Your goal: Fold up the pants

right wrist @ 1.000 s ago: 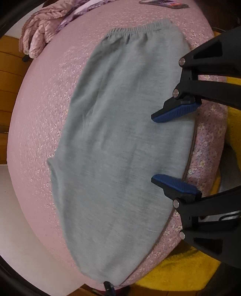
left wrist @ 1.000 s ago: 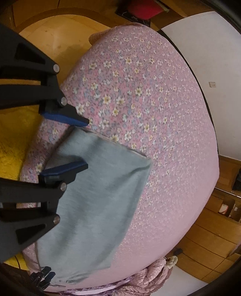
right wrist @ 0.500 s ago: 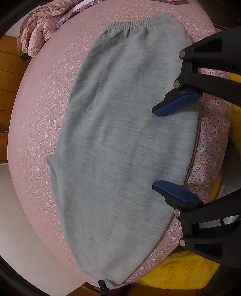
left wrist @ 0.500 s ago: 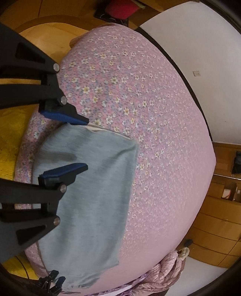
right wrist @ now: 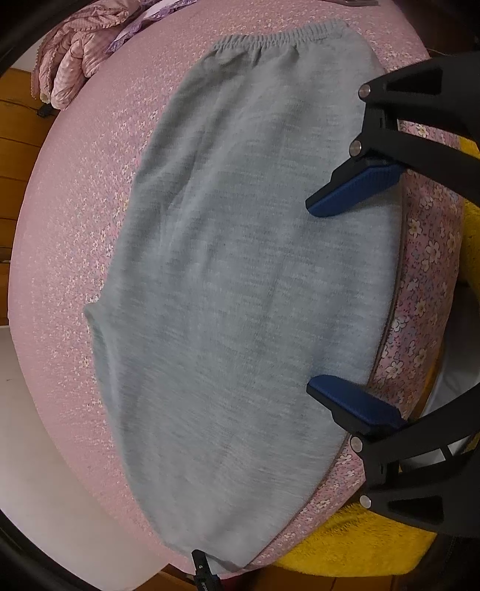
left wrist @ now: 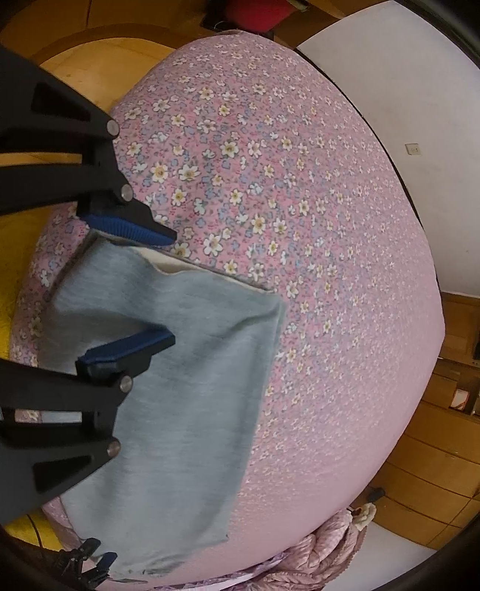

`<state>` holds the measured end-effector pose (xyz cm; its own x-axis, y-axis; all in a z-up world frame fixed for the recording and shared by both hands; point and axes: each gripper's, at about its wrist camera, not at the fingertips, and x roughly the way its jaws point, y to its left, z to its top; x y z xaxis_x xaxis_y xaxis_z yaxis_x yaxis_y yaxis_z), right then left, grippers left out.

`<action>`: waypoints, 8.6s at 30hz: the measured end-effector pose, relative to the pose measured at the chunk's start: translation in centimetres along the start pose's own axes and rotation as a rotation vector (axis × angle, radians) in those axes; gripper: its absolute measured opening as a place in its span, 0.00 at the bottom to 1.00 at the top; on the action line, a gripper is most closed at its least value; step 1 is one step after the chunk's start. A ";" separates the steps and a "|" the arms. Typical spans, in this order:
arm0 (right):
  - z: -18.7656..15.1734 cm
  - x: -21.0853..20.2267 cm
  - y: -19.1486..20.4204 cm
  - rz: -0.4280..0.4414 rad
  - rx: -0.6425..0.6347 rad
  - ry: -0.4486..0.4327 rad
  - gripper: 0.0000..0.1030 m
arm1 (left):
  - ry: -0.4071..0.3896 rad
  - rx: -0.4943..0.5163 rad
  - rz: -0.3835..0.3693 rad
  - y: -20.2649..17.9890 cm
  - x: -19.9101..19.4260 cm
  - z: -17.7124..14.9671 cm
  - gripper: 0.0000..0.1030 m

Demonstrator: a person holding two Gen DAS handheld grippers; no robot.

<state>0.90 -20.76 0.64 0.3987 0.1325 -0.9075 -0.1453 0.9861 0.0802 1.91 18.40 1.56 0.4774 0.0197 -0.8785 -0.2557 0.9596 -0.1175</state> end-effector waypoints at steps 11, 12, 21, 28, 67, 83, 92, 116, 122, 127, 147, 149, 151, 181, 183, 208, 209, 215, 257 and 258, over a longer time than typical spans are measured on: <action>0.3 0.4 0.0 0.011 -0.006 0.000 0.94 | -0.007 0.003 -0.001 1.5 2.6 1.5 0.58; 0.4 0.5 0.1 0.006 -0.006 0.005 0.94 | -0.009 0.013 0.005 1.4 2.8 1.6 0.59; 0.3 0.3 0.8 -0.035 0.002 -0.005 0.95 | -0.009 0.028 -0.007 2.0 3.3 1.8 0.60; 0.4 -0.5 1.5 -0.061 0.007 0.002 0.88 | -0.005 0.035 -0.040 0.9 2.9 1.7 0.20; -0.5 -2.8 0.8 -0.013 0.044 -0.020 0.77 | -0.148 0.125 -0.238 -7.5 -8.7 -0.1 0.06; -1.3 -3.5 -1.1 -0.008 0.067 -0.040 0.77 | -0.079 0.227 -0.313 -14.7 -8.9 -0.9 0.06; -1.7 -3.1 -2.7 0.001 0.104 -0.036 0.77 | 0.007 0.307 -0.328 -20.1 -5.6 -2.4 0.06; -2.2 -1.9 -3.4 -0.015 0.109 -0.004 0.77 | 0.154 0.422 -0.264 -25.7 1.5 -5.1 0.18; -2.0 -1.6 -3.3 -0.026 0.107 0.007 0.77 | 0.133 0.442 -0.294 -25.6 -0.7 -5.1 0.39; -1.7 -2.0 -3.2 -0.027 0.115 0.014 0.77 | 0.068 0.424 -0.303 -23.6 -3.3 -4.8 0.48; 5.7 0.0 2.7 0.278 0.168 0.059 0.77 | 0.096 0.194 -0.151 -14.1 0.3 -5.0 0.49; 6.1 0.7 3.5 0.268 0.144 0.076 0.77 | 0.096 0.192 -0.154 -14.0 0.4 -5.1 0.49; 6.3 1.5 4.5 0.256 0.125 0.088 0.77 | 0.096 0.190 -0.158 -13.7 0.6 -5.1 0.50; 6.9 -6.9 3.8 0.415 0.164 -0.173 0.05 | 0.022 0.173 -0.166 -13.0 -1.9 -4.4 0.53; 6.9 -8.6 3.4 0.399 0.160 -0.205 0.05 | 0.016 0.173 -0.172 -12.9 -2.1 -4.3 0.53; 3.8 -15.0 -12.9 0.108 0.405 -0.288 0.05 | 0.032 0.309 -0.213 -21.5 -0.9 -2.6 0.53; 3.5 -14.5 -13.5 0.102 0.421 -0.279 0.05 | 0.033 0.318 -0.217 -22.2 -0.9 -2.6 0.53; 2.2 -13.2 -16.2 0.053 0.471 -0.258 0.05 | 0.035 0.380 -0.224 -25.7 -0.5 -2.6 0.53; 1.4 -7.8 -18.8 -0.106 0.335 -0.195 0.21 | 0.020 0.580 -0.229 -40.4 4.0 -2.3 0.53; 1.6 -7.6 -18.8 -0.094 0.329 -0.202 0.21 | 0.018 0.580 -0.224 -40.5 4.4 -2.2 0.53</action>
<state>2.09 -40.19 6.69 0.5714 0.0251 -0.8203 0.1845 0.9700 0.1583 12.52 -20.97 1.47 0.4510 -0.1996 -0.8699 0.3498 0.9362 -0.0335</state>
